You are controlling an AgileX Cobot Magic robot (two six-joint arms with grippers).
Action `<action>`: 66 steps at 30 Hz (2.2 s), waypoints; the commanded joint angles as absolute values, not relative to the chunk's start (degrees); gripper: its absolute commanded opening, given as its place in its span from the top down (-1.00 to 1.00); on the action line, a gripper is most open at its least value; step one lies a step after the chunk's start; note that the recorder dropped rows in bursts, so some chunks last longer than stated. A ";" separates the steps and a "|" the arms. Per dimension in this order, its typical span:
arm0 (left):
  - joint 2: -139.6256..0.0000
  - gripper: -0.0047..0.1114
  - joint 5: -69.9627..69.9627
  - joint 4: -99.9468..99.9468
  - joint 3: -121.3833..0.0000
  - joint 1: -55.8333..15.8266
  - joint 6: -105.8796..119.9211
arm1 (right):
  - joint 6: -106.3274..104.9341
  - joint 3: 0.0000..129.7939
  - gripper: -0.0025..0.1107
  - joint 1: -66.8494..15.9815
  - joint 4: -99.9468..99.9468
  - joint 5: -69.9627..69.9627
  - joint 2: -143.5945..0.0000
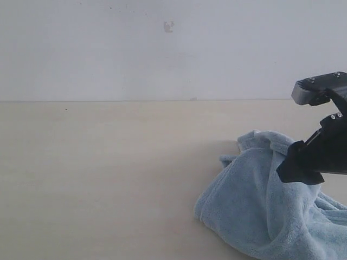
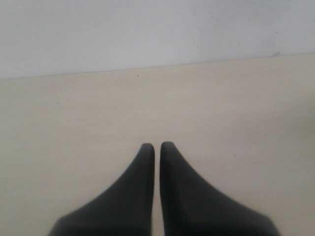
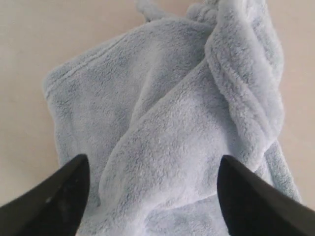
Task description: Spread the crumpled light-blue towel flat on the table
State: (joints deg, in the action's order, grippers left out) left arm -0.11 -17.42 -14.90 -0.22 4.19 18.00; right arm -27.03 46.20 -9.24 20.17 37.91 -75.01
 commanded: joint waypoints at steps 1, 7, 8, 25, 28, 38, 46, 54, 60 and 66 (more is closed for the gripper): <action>0.00 0.85 -16.73 -15.49 0.00 3.98 17.36 | -25.94 45.97 -0.24 -9.16 14.98 27.79 -74.73; 0.00 0.85 -16.73 -15.49 0.00 3.98 17.36 | -21.17 50.53 -0.24 -9.16 9.85 28.98 -81.16; 0.00 0.85 -16.73 -15.49 0.00 3.98 17.36 | -21.17 51.78 -0.24 -9.16 9.55 29.44 -82.72; 0.00 0.85 -16.73 -15.49 0.00 3.98 17.36 | -19.60 65.14 0.28 -9.16 4.53 38.63 -99.94; 0.00 0.85 -16.73 -15.49 0.00 3.98 17.36 | -19.70 65.14 0.94 -9.16 4.88 39.43 -98.87; 0.00 0.85 -16.73 -15.49 0.00 3.98 17.36 | -26.77 65.26 0.93 -9.27 14.01 45.01 -81.90; 0.00 0.85 -16.73 -15.49 0.00 3.75 17.36 | -34.04 65.26 0.93 -14.30 19.59 54.59 -72.81; 0.00 0.85 -16.73 -15.49 0.00 2.76 17.36 | -33.71 65.26 0.93 -25.08 19.03 53.36 -72.69; 0.00 0.85 -16.73 -14.08 0.00 2.76 17.61 | -33.60 65.26 0.93 -28.02 18.45 51.72 -72.69; 0.00 0.85 -11.65 -8.50 0.00 2.76 23.06 | -32.31 65.26 0.93 -28.02 17.63 54.03 -72.69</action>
